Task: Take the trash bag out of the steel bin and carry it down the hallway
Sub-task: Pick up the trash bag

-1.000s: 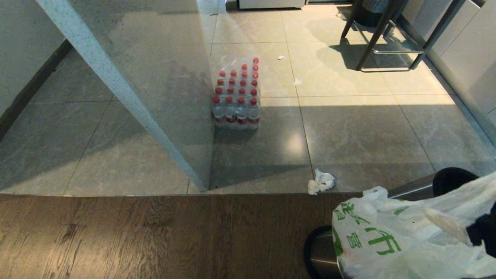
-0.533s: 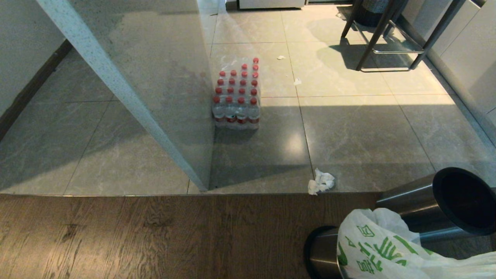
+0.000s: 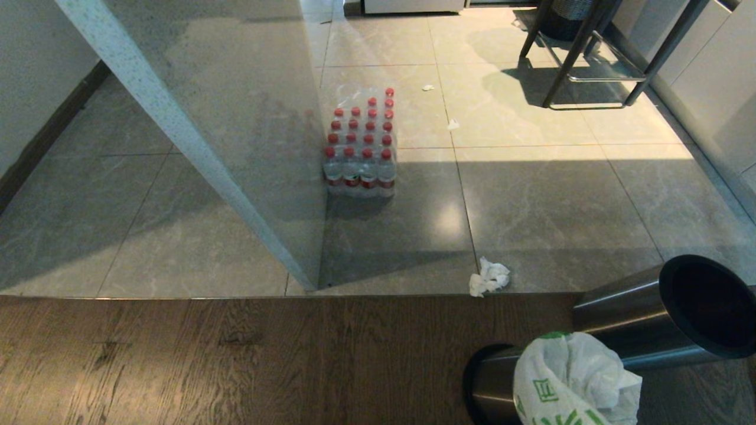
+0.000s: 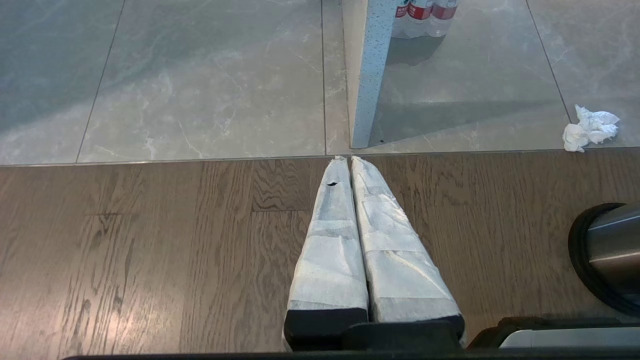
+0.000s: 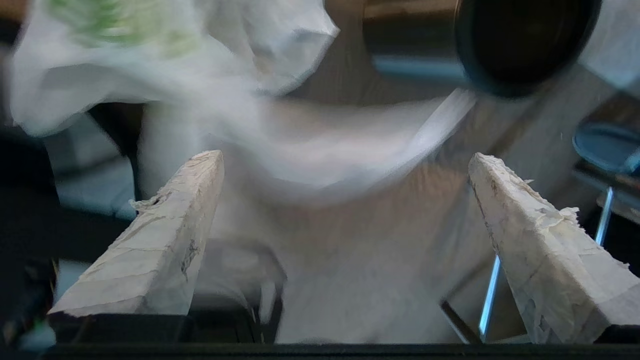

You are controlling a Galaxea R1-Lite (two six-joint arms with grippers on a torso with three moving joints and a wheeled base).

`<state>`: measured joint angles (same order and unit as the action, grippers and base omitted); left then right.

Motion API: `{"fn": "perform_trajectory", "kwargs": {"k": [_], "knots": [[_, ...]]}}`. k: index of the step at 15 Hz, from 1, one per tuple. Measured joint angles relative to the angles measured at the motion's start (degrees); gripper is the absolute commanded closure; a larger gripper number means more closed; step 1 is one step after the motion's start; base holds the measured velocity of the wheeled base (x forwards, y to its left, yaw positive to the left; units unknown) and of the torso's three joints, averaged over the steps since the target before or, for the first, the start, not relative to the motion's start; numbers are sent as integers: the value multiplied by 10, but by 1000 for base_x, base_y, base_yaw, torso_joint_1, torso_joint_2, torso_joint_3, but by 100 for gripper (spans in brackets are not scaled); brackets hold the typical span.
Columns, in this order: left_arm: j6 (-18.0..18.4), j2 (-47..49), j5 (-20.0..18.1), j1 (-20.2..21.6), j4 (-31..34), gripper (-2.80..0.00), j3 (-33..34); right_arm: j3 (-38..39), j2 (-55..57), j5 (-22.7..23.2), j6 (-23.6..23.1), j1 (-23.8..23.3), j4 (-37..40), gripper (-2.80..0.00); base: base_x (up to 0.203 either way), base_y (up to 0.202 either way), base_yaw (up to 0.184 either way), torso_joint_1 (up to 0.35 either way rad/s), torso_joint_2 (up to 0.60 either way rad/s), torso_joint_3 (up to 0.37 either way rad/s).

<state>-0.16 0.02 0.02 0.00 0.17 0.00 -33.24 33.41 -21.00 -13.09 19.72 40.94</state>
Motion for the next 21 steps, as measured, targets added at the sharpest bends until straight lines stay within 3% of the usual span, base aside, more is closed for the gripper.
{"fn": "perform_trajectory", "kwargs": {"k": [11, 21], "knots": [[0, 0, 0, 0, 0, 0, 0, 18, -20, 3, 4, 34, 46, -280, 0, 0, 0, 0, 0, 0], [0, 0, 0, 0, 0, 0, 0, 45, 48, 23, 62, 66, -14, -280, 0, 0, 0, 0, 0, 0]]}}
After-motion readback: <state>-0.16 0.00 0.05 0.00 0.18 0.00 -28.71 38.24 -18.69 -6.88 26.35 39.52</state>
